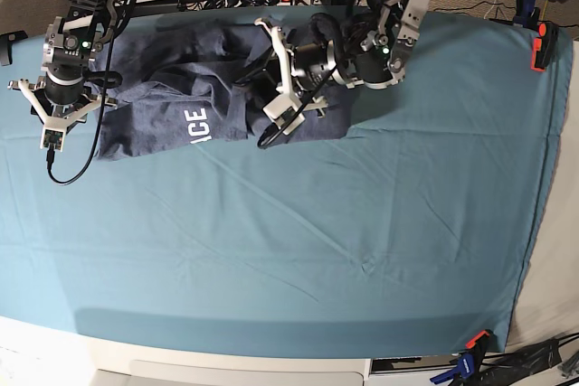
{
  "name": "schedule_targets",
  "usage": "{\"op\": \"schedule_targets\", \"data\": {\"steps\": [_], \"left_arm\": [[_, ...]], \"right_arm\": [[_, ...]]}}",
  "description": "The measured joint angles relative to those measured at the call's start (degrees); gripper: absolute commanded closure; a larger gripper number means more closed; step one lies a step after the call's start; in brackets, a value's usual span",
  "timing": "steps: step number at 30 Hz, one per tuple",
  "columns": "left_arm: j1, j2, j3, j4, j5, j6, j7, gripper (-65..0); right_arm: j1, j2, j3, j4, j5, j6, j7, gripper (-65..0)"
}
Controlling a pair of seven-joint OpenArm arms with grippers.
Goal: Fold the T-shirt properly
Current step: 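Lower the hem end onto the shirt middle and open the left gripper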
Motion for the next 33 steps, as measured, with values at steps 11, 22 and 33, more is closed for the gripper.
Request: {"op": "schedule_targets", "data": {"steps": [11,22,33], "left_arm": [[0.0,0.5,0.0,0.0,0.5,-0.6,-1.3,-19.4],[-0.5,2.7,0.4,0.0,2.3,-0.6,-1.9,-19.4],[-5.8,2.8,0.5,0.0,4.5,-1.5,-1.8,-19.4]], "right_arm": [[0.0,0.0,0.0,0.0,0.0,0.0,0.0,-15.7],[0.0,0.0,0.0,0.0,2.0,0.0,0.0,-15.7],[0.0,0.0,0.0,0.0,2.0,0.0,0.2,-15.7]]}}
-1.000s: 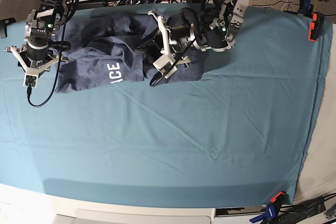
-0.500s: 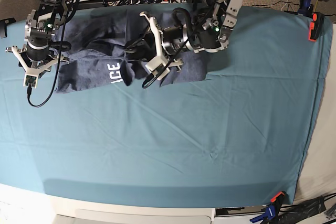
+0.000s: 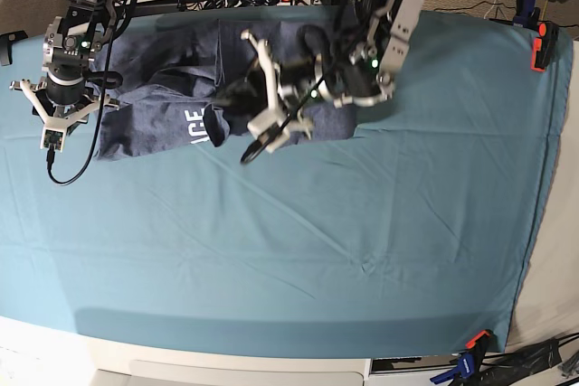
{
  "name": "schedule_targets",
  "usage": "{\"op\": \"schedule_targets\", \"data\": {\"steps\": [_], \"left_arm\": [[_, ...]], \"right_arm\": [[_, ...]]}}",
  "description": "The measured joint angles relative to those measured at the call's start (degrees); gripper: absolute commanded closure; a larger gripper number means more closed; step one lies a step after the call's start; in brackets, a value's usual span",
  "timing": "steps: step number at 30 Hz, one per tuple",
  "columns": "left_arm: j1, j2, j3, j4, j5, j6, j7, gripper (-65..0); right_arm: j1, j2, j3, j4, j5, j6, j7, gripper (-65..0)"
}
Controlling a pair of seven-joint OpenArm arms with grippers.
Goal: Fold the T-shirt properly
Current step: 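Lower the hem end onto the shirt middle and open the left gripper, then press the folded hem flat with the left gripper and release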
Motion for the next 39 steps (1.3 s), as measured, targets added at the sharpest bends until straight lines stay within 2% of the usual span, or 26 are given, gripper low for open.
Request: {"op": "schedule_targets", "data": {"steps": [4,6,7,8,13,18,23,26,30,39], "left_arm": [[-3.3,-1.7,0.0,0.0,1.1,2.8,2.5,-15.6],[-3.9,-3.5,0.0,0.0,1.3,4.1,4.4,-8.3],[-3.9,-4.5,-0.3,0.2,1.3,4.5,5.6,-1.7],[-3.8,-5.4,-0.6,0.6,1.3,5.8,6.7,0.0],[-1.2,-10.3,-4.4,5.9,0.9,6.9,7.0,0.0],[3.5,-13.4,-9.4,10.2,-0.7,6.9,7.0,0.0],[7.5,-12.7,-10.0,10.2,-0.7,6.9,6.1,0.0],[7.6,-11.0,-10.0,9.6,2.3,9.3,5.0,0.0],[7.4,-9.6,-9.8,9.0,4.0,9.7,3.5,0.0],[7.1,-8.2,-2.3,5.2,10.2,11.7,0.5,0.0]], "right_arm": [[0.0,0.0,0.0,0.0,0.0,0.0,0.0,-15.7],[0.0,0.0,0.0,0.0,0.0,0.0,0.0,-15.7],[0.0,0.0,0.0,0.0,0.0,0.0,0.0,-15.7],[0.0,0.0,0.0,0.0,0.0,0.0,0.0,-15.7],[0.0,0.0,0.0,0.0,0.0,0.0,0.0,-15.7],[0.0,0.0,0.0,0.0,0.0,0.0,0.0,-15.7],[0.0,0.0,0.0,0.0,0.0,0.0,0.0,-15.7],[0.0,0.0,0.0,0.0,0.0,0.0,0.0,-15.7],[0.0,0.0,0.0,0.0,0.0,0.0,0.0,-15.7],[0.0,0.0,0.0,0.0,0.0,0.0,0.4,-15.7]]}}
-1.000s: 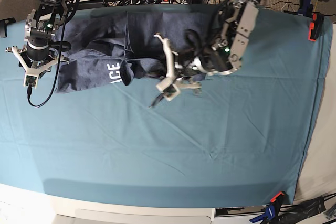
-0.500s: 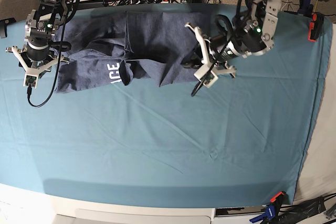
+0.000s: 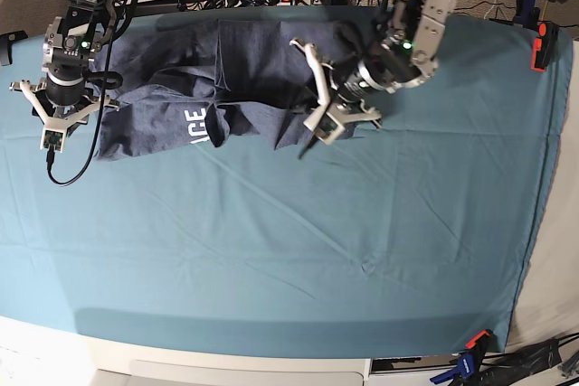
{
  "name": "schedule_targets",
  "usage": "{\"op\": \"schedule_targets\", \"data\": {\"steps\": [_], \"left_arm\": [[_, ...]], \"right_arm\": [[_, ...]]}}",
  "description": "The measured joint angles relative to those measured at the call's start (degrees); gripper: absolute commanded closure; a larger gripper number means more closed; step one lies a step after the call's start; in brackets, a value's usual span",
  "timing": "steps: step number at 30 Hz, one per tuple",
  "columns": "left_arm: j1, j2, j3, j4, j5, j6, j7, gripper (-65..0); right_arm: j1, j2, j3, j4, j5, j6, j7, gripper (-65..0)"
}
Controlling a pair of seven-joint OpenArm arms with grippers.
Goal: Fold the T-shirt properly
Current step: 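Press the folded hem flat with the left gripper and release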
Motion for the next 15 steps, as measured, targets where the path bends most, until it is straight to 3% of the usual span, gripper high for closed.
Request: {"op": "schedule_targets", "data": {"steps": [15], "left_arm": [[-3.7,6.4,2.9,-1.1,1.3,0.1,-1.1,0.0]], "right_arm": [[0.0,0.0,0.0,0.0,0.0,0.0,0.0,-15.7]]}}
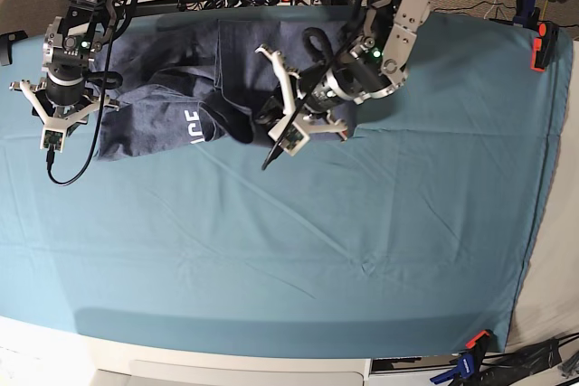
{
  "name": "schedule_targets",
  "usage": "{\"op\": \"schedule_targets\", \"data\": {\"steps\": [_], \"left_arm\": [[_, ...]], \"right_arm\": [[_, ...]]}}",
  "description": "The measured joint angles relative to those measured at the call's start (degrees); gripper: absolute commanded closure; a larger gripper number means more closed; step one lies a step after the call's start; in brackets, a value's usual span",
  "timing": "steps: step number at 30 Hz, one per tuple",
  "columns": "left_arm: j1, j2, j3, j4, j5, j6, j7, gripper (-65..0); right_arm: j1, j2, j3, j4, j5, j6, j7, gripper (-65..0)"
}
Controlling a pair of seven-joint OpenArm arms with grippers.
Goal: Fold the T-shirt properly
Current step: 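Press the folded hem flat with the left gripper and release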
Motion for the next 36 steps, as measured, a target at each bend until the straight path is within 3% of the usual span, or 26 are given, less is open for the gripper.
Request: {"op": "schedule_targets", "data": {"steps": [11,15,19,21,26,29,36], "left_arm": [[-0.3,2.8,0.0,0.0,0.0,0.0,-1.6,0.0],[-1.2,2.0,-0.1,0.0,0.3,0.0,-0.1,0.0],[-1.0,0.0,0.0,0.0,0.8,0.0,0.1,0.0],[-1.0,-1.2,0.0,0.0,2.8,0.0,0.2,0.0],[-0.9,-2.4,-0.1,0.0,3.2,0.0,0.2,0.0],[-0.9,-2.3,-0.1,0.0,3.2,0.0,0.3,0.0],[-0.9,-2.3,-0.1,0.0,3.0,-0.5,0.3,0.0]], "right_arm": [[0.0,0.1,0.0,0.0,0.0,0.0,2.2,-15.7],[0.4,3.5,0.5,0.0,-4.0,0.5,0.9,-15.9],[2.4,8.3,8.0,0.0,-4.1,1.1,0.8,-29.3],[2.4,9.6,13.0,0.0,-3.1,0.9,2.0,-30.5],[2.4,11.6,24.5,-0.6,7.0,0.7,2.7,-30.5],[3.0,12.6,28.2,-6.0,14.8,1.4,2.8,-30.5],[9.7,12.4,28.7,-24.3,35.1,16.3,-5.7,-30.5]]}}
